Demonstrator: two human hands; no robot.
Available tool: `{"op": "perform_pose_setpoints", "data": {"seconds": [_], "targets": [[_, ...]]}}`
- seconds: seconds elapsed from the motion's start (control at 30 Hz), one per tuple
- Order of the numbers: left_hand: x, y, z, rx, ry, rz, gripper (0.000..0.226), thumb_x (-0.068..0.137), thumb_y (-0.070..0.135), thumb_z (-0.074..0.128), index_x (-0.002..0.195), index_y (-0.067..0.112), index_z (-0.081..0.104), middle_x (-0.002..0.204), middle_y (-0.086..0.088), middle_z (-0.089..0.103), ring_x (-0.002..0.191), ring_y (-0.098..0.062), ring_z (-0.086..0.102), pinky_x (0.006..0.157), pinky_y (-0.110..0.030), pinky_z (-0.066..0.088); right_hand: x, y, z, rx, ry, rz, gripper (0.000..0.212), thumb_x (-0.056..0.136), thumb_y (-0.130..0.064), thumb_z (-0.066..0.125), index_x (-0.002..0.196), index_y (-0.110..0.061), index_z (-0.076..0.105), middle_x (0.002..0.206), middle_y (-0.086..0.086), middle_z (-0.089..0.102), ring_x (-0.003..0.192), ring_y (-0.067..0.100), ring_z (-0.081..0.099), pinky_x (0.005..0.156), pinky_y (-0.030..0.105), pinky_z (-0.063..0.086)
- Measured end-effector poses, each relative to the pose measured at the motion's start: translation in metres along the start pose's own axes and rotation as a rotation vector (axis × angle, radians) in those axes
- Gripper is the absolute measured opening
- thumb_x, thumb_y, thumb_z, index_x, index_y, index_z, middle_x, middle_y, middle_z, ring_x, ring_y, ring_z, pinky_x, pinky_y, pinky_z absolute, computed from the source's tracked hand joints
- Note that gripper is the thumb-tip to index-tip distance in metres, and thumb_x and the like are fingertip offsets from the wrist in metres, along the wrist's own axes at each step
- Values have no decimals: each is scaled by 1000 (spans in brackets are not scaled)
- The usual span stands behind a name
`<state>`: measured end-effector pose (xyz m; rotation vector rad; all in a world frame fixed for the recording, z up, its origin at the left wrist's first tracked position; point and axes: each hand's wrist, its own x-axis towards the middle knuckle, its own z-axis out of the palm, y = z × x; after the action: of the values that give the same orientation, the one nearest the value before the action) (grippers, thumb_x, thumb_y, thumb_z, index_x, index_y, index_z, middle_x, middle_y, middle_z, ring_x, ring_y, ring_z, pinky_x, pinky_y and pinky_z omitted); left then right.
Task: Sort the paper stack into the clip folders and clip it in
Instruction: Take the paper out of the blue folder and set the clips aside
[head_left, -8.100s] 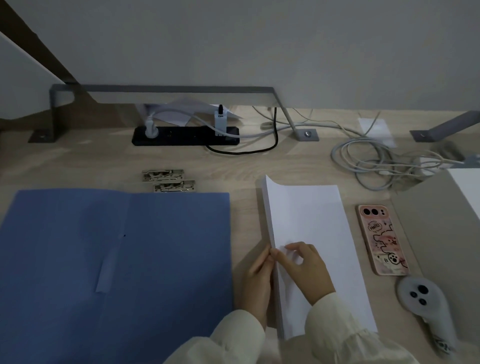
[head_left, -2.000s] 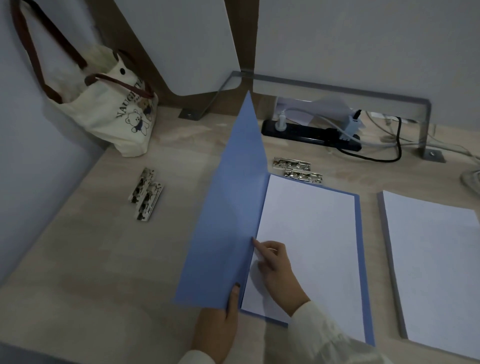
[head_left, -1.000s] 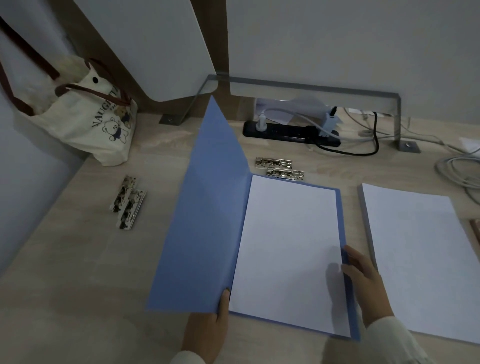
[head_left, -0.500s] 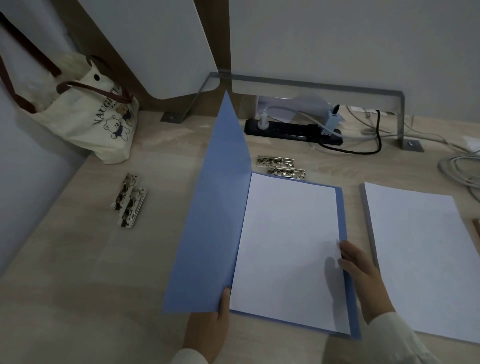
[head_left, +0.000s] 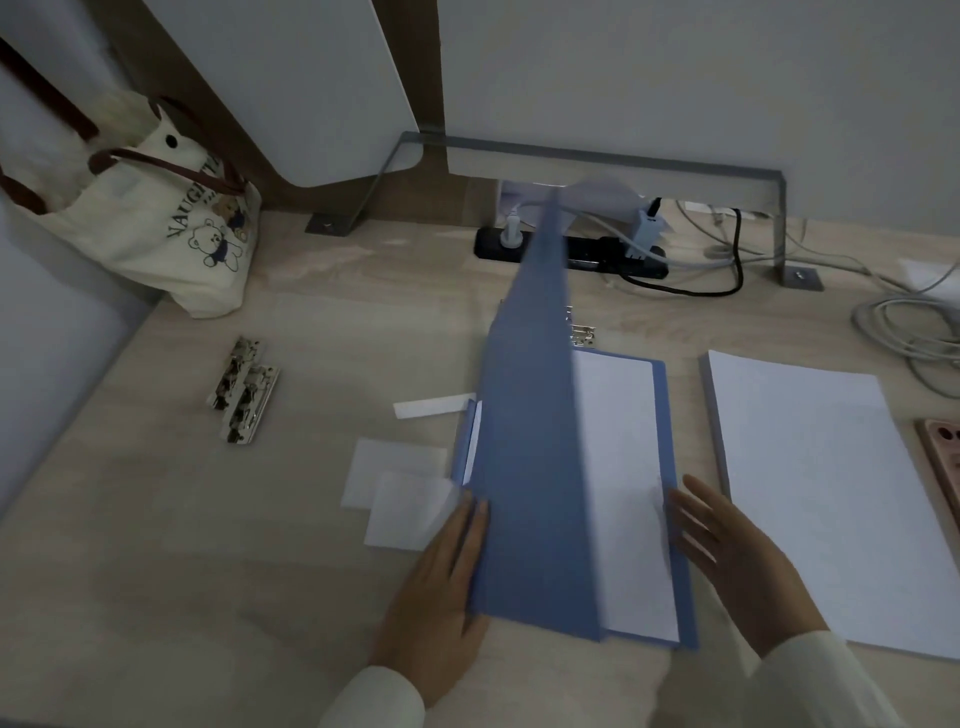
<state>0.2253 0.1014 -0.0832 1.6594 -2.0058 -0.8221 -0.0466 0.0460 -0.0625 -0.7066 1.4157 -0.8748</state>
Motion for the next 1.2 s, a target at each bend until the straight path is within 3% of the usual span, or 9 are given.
{"op": "perform_pose_setpoints", "data": {"seconds": [0.1, 0.27, 0.33, 0.47, 0.6, 0.77, 0.9, 1.03, 1.2], "targets": [[-5, -14, 17, 69, -103, 7, 69, 78, 74, 13, 125, 57, -35, 144, 30, -32, 137, 7, -20, 114, -16, 9, -6, -7, -18, 239, -56, 36, 58, 54, -51, 70, 105, -24, 68, 119, 3, 67, 99, 10, 67, 75, 23, 58], [-4, -21, 33, 369, -151, -19, 76, 85, 71, 22, 141, 21, 34, 152, 2, 25, 141, -15, 9, 106, -22, 30, -16, -22, -26, 140, 37, -48, 54, 51, -60, 66, 91, -26, 73, 108, -3, 70, 93, 7, 69, 74, 20, 58], [-3, -18, 31, 373, -177, -34, 69, 89, 65, 20, 140, 20, 34, 155, 1, 19, 142, -14, 6, 115, -22, 15, -19, -23, -19, -105, 110, -122, 53, 60, -61, 67, 104, -31, 66, 118, -8, 63, 108, 8, 61, 91, 25, 49], [0, -18, 31, 399, -126, -56, 60, 93, 56, 16, 137, 20, 37, 148, 4, 34, 145, -11, -4, 112, -19, 2, -10, -16, 19, -670, 7, -305, 40, 87, -23, 56, 122, -38, 46, 138, -11, 38, 130, 6, 33, 105, 23, 25], [2, -18, 33, 384, -54, -18, 51, 95, 48, 16, 126, 24, 49, 138, 5, 51, 133, -7, 29, 102, -19, 39, 5, 12, 37, -1206, -96, -276, 56, 87, -40, 53, 137, -41, 28, 154, -4, 15, 142, 18, 18, 113, 29, 22], [37, 2, -2, -149, 248, -369, 29, 90, 22, 50, 119, 18, 50, 121, 4, 48, 115, -15, 47, 90, -24, 39, 6, 17, 40, -1284, -76, -275, 58, 89, -39, 50, 141, -36, 23, 156, -2, 8, 143, 20, 11, 113, 28, 23], [88, -4, -17, -693, 240, -745, 33, 94, 24, 40, 122, 9, 49, 116, -10, 56, 97, -20, 52, 87, -33, 42, 6, 16, 41, -1294, -84, -279, 58, 90, -41, 48, 141, -39, 20, 156, -4, 4, 144, 18, 8, 113, 27, 22], [109, -5, -18, -692, 162, -792, 31, 96, 25, 33, 78, 8, 52, 84, -12, 55, 75, -21, 48, 66, -30, 38, 4, 16, 41, -1299, -94, -272, 59, 91, -41, 45, 142, -39, 15, 156, -6, -2, 144, 17, 4, 114, 25, 20], [110, 1, -17, -736, 67, -685, 29, 96, 33, 38, 86, 14, 58, 82, -2, 59, 76, -16, 54, 69, -26, 41, 3, 14, 40, -1289, -105, -258, 58, 91, -41, 44, 142, -40, 15, 157, -6, -1, 145, 16, 2, 113, 24, 22]]}}
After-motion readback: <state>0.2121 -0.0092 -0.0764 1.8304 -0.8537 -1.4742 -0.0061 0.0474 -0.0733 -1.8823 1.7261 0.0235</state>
